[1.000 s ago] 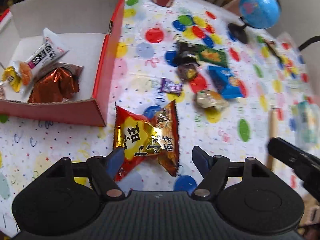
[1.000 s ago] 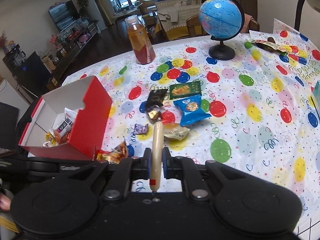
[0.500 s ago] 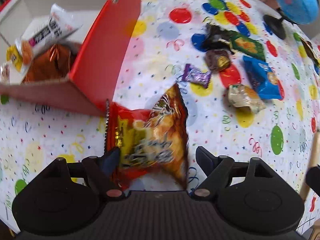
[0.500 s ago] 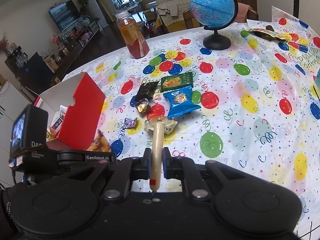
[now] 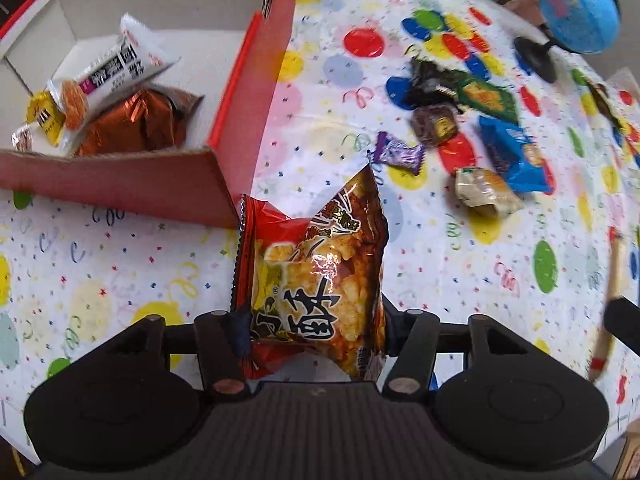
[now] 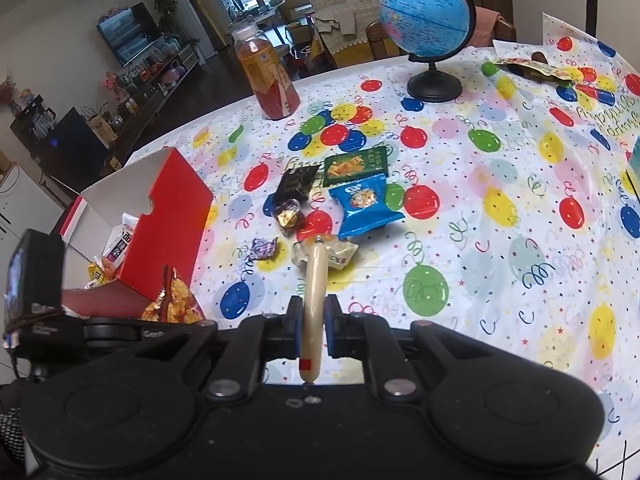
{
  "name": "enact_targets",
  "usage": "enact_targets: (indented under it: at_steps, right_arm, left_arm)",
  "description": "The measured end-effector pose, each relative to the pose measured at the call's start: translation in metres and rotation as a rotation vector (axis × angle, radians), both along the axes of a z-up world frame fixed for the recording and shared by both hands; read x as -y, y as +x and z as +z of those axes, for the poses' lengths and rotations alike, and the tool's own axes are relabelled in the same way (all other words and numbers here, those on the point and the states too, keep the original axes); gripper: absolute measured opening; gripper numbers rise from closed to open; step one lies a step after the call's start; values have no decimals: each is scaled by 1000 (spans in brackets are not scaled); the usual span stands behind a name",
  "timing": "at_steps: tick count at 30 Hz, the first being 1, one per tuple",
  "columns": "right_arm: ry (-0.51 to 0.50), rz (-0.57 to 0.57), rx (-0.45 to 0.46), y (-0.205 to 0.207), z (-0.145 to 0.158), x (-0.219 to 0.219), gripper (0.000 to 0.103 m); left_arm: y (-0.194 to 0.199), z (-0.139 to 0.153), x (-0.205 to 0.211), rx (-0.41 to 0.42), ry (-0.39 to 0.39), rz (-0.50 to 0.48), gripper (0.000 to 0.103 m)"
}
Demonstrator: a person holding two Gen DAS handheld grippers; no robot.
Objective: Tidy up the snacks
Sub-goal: 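Carry the wooden stick and red chip bag over the red box with both tools, then lower both snacks into the box and open both tools to release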
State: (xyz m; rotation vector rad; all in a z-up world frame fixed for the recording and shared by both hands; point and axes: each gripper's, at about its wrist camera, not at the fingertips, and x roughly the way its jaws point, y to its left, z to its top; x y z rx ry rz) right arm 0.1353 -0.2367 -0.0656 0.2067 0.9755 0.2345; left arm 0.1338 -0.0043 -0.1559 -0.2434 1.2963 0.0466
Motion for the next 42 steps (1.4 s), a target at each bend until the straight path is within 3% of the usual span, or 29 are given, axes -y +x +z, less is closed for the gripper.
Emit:
enact_targets:
  at_steps: [9, 20, 33, 42]
  right_arm:
    - [-14, 50, 32, -1, 20, -33, 9]
    - [-25, 151, 85, 8, 44, -102, 9]
    - [-38, 274, 103, 32, 48, -206, 9]
    - [-54, 305, 61, 57, 29, -262, 9]
  left_arm:
    - [-19, 70, -13, 144, -69, -99, 56]
    - [-21, 124, -69, 258, -74, -71, 56]
    - [-7, 136, -166, 294, 10, 15, 56]
    - [20, 119, -222, 259, 99, 31, 56]
